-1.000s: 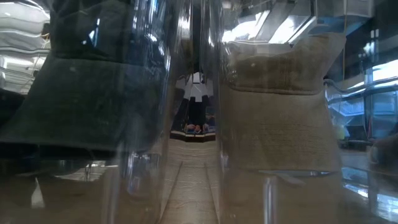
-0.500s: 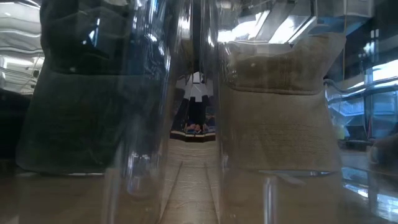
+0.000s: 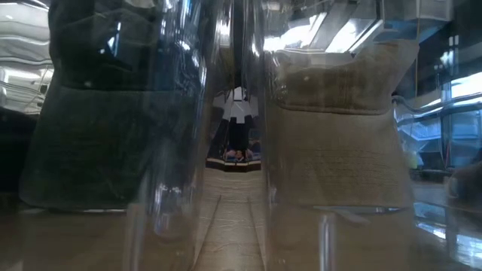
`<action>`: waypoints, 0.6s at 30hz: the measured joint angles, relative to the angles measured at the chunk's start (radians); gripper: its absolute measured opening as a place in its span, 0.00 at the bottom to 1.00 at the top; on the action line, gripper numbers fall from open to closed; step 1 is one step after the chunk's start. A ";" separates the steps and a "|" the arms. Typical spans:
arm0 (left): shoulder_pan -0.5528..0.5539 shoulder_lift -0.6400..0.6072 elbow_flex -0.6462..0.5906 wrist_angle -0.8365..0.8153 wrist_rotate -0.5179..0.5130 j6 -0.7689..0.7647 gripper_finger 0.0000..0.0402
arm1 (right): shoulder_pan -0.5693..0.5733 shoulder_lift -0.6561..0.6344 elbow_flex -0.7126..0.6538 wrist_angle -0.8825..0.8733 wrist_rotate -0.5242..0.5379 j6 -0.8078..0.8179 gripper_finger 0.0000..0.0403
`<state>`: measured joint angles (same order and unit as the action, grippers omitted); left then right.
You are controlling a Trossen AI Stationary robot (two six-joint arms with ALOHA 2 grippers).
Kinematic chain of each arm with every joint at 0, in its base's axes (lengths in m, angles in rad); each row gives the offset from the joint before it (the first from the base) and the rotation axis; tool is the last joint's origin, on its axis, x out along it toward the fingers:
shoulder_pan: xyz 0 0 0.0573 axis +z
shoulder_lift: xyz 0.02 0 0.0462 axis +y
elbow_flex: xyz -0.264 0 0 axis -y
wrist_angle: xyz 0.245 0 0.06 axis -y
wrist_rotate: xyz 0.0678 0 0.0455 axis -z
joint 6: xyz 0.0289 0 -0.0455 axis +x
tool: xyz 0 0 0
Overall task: Pick & Place hat
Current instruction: Put the right brown cap into the right transparent bin
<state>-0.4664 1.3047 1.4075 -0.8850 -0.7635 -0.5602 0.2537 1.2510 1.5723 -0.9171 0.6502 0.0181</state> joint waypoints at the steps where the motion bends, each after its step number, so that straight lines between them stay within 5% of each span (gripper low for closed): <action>1: 0.000 -0.007 0.000 -0.001 -0.018 0.004 0.36 | 0.000 0.000 0.000 0.000 0.000 0.000 0.14; 13: 0.015 -0.019 0.000 -0.001 -0.166 0.261 0.36 | 0.000 0.000 0.000 0.000 0.000 0.000 0.14; 18: 0.052 -0.019 0.000 -0.001 -0.259 0.259 0.36 | 0.000 0.000 0.000 0.000 0.000 0.000 0.14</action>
<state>-0.4148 1.2858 1.4075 -0.8857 -1.0223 -0.3014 0.2539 1.2510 1.5723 -0.9169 0.6502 0.0181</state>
